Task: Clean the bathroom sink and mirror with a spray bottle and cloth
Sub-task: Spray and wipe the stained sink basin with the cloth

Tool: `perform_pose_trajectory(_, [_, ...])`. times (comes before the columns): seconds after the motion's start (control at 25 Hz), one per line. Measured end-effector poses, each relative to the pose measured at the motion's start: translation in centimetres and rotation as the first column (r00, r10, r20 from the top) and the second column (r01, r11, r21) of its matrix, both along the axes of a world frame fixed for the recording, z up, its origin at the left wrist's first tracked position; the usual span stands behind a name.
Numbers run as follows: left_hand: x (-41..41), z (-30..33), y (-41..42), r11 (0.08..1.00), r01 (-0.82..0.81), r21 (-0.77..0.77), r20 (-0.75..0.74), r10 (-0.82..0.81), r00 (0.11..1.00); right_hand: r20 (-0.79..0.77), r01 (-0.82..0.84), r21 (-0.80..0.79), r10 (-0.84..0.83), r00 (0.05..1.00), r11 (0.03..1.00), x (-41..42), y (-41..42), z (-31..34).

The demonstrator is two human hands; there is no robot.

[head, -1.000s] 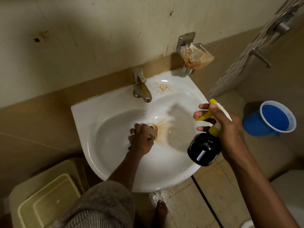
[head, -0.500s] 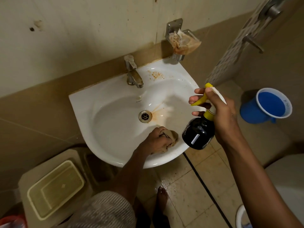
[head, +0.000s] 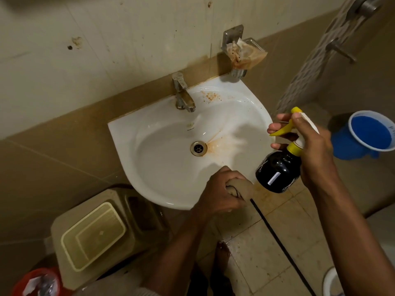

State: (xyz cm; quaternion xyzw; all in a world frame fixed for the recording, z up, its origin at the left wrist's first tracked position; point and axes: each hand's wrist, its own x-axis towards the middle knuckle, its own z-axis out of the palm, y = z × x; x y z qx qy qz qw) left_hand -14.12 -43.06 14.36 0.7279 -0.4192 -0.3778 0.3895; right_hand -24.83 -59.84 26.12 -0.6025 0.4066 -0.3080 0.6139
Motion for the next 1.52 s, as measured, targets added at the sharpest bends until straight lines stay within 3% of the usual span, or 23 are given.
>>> perform_pose_trajectory(0.2, [1.0, 0.3, 2.4, 0.965, 0.256, -0.052, 0.271, -0.233, 0.934, 0.017, -0.017, 0.004, 0.017, 1.000, 1.000, 0.4, 0.2, 0.3])
perform_pose_trajectory(0.36, [3.9, 1.3, 6.4, 0.918, 0.392, 0.054, 0.413, -0.378, 0.829, 0.026, -0.017, 0.003, 0.017, 1.000, 1.000, 0.9, -0.1, 0.8])
perform_pose_trajectory(0.68, [13.5, 3.8, 14.6, 0.900, 0.373, 0.226, 0.458, -0.436, 0.775, 0.021, -0.065, 0.005, 0.065, 0.998, 0.998, 2.1, -0.2, 0.7])
perform_pose_trajectory(0.8, [16.6, 5.3, 14.9, 0.876, 0.194, 0.441, 0.468, -0.409, 0.783, 0.020, -0.081, 0.030, 0.080, 0.997, 0.996, 2.4, 0.2, 0.6])
perform_pose_trajectory(0.88, [17.8, 6.4, 13.9, 0.899, 0.057, 0.434, 0.509, -0.297, 0.808, 0.012, -0.093, 0.041, 0.093, 0.996, 0.995, 2.6, 0.5, 0.5])
perform_pose_trajectory(1.0, [16.7, 6.1, 9.7, 0.947, -0.259, 0.188, 0.497, 0.135, 0.857, 0.003, -0.094, 0.045, 0.094, 0.996, 0.995, 2.8, 0.7, 0.0])
perform_pose_trajectory(1.08, [15.4, 3.1, 6.4, 0.908, -0.406, 0.106, 0.437, 0.324, 0.839, -0.005, -0.088, 0.053, 0.089, 0.996, 0.995, 2.7, 0.7, -0.3])
perform_pose_trajectory(1.16, [14.9, -1.3, 4.0, 0.841, -0.519, 0.153, 0.309, 0.458, 0.833, -0.015, -0.081, 0.063, 0.082, 0.997, 0.995, 2.4, 0.6, -0.6])
perform_pose_trajectory(1.28, [12.8, -6.7, 1.3, 0.752, -0.602, 0.268, 0.257, 0.547, 0.797, -0.025, -0.068, 0.072, 0.070, 0.997, 0.995, 1.8, 0.3, -1.3])
perform_pose_trajectory(1.4, [9.7, -8.3, -2.0, 0.754, -0.589, 0.289, 0.347, 0.491, 0.799, -0.066, -0.074, 0.090, 0.080, 0.995, 0.993, 1.9, 0.1, -2.7])
perform_pose_trajectory(1.52, [8.8, -8.6, -5.6, 0.788, -0.536, 0.303, 0.185, 0.503, 0.844, -0.113, -0.098, 0.127, 0.113, 0.987, 0.987, 2.5, -0.1, -4.2])
